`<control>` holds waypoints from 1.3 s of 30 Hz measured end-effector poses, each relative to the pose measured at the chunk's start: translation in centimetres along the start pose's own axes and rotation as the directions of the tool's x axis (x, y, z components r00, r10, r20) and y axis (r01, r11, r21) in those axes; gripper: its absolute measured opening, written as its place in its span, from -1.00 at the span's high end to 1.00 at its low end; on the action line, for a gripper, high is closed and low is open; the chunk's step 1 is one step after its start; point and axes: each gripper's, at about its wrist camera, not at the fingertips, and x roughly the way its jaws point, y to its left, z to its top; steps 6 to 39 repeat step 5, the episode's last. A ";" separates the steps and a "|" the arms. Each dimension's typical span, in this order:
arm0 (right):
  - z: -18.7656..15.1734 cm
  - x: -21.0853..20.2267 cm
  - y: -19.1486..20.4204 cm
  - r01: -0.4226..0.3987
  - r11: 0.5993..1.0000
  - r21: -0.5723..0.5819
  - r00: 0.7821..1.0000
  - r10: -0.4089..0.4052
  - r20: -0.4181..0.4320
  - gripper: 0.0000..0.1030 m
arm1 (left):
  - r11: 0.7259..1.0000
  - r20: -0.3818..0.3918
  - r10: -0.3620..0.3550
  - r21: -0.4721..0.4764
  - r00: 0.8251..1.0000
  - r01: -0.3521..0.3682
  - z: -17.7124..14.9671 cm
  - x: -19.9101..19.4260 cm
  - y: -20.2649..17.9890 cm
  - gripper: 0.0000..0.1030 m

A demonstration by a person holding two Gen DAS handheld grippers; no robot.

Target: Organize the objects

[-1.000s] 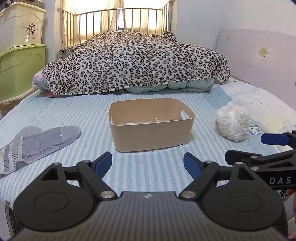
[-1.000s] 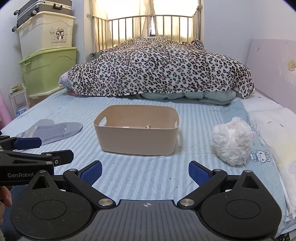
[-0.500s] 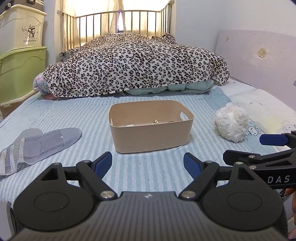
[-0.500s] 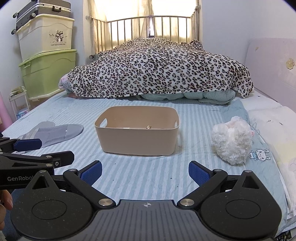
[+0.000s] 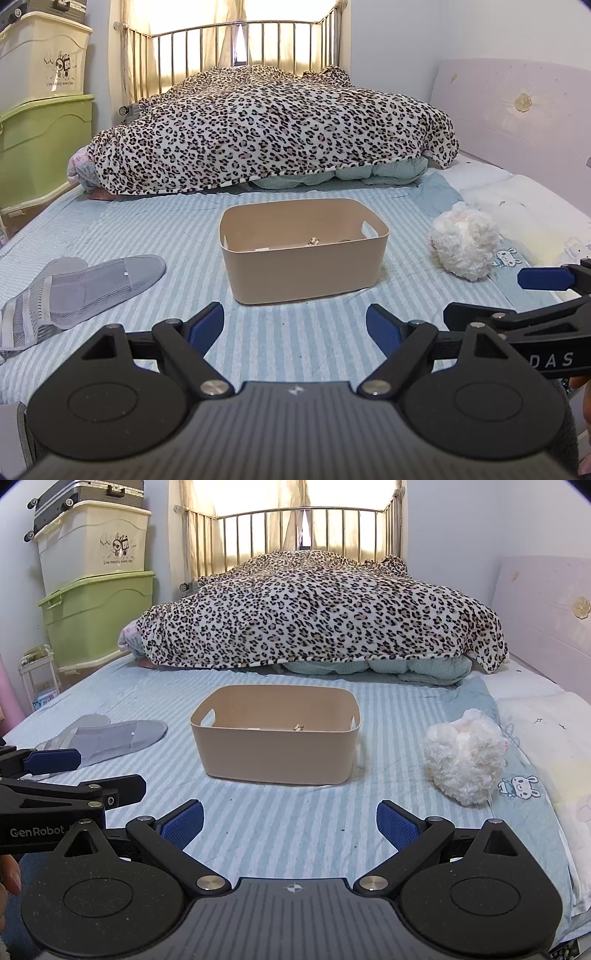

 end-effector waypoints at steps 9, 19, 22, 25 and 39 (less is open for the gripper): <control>0.0 0.1 0.0 -0.001 1.000 0.000 1.000 0.001 -0.004 -0.97 | 1.000 -0.011 -0.006 -0.010 1.000 0.006 -0.1 0.2 0.3 -0.64; 0.0 0.1 0.0 -0.001 1.000 0.000 1.000 0.001 -0.004 -0.97 | 1.000 -0.011 -0.006 -0.010 1.000 0.006 -0.1 0.2 0.3 -0.64; 0.0 0.1 0.0 -0.001 1.000 0.000 1.000 0.001 -0.004 -0.97 | 1.000 -0.011 -0.006 -0.010 1.000 0.006 -0.1 0.2 0.3 -0.64; 0.0 0.1 0.0 -0.001 1.000 0.000 1.000 0.001 -0.004 -0.97 | 1.000 -0.011 -0.006 -0.010 1.000 0.006 -0.1 0.2 0.3 -0.64; 0.0 0.1 0.0 -0.001 1.000 0.000 1.000 0.001 -0.004 -0.97 | 1.000 -0.011 -0.006 -0.010 1.000 0.006 -0.1 0.2 0.3 -0.64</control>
